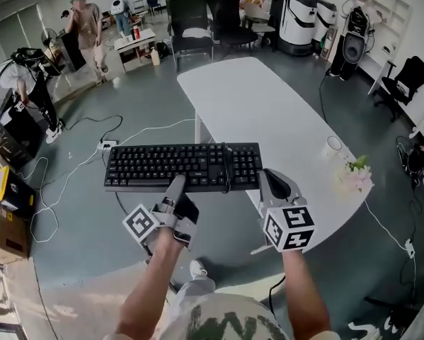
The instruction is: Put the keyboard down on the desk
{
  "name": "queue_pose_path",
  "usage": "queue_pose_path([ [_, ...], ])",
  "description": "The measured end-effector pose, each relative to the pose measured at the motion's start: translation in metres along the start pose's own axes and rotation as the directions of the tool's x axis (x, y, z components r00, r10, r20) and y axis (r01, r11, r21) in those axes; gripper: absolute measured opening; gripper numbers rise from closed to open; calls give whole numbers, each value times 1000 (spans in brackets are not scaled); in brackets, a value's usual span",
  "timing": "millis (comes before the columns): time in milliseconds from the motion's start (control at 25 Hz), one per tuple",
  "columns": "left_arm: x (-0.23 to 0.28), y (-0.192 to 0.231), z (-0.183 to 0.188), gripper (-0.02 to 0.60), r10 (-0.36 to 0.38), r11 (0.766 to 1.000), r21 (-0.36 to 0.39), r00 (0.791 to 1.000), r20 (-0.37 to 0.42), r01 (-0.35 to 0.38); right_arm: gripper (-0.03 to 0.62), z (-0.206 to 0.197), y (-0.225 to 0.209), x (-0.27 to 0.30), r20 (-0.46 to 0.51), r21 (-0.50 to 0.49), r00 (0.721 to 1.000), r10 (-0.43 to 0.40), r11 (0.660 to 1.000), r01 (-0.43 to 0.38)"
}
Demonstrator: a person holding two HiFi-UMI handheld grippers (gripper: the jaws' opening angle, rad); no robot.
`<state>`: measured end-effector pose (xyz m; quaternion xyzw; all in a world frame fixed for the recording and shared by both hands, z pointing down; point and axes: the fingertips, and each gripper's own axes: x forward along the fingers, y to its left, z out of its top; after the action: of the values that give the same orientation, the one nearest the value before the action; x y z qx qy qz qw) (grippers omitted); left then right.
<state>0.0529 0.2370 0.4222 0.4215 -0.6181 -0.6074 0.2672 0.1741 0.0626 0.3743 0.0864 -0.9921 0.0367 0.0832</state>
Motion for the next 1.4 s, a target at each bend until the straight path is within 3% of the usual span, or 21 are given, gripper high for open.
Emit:
queue_pose_path([
  [320, 48, 17, 49, 92, -11, 999, -45, 995, -98, 6, -2, 15, 8, 52, -19, -4, 995, -102, 995, 102],
  [640, 73, 30, 71, 92, -23, 997, -71, 986, -164, 11, -2, 17, 11, 78, -30, 0, 986, -167, 986, 167],
  [1080, 103, 44, 80, 92, -28, 998, -61, 974, -225, 15, -2, 12, 1, 101, -22, 16, 977, -211, 977, 212],
  [1400, 153, 55, 83, 92, -36, 998, -58, 963, -268, 22, -2, 16, -29, 135, -11, 31, 970, -242, 970, 242],
])
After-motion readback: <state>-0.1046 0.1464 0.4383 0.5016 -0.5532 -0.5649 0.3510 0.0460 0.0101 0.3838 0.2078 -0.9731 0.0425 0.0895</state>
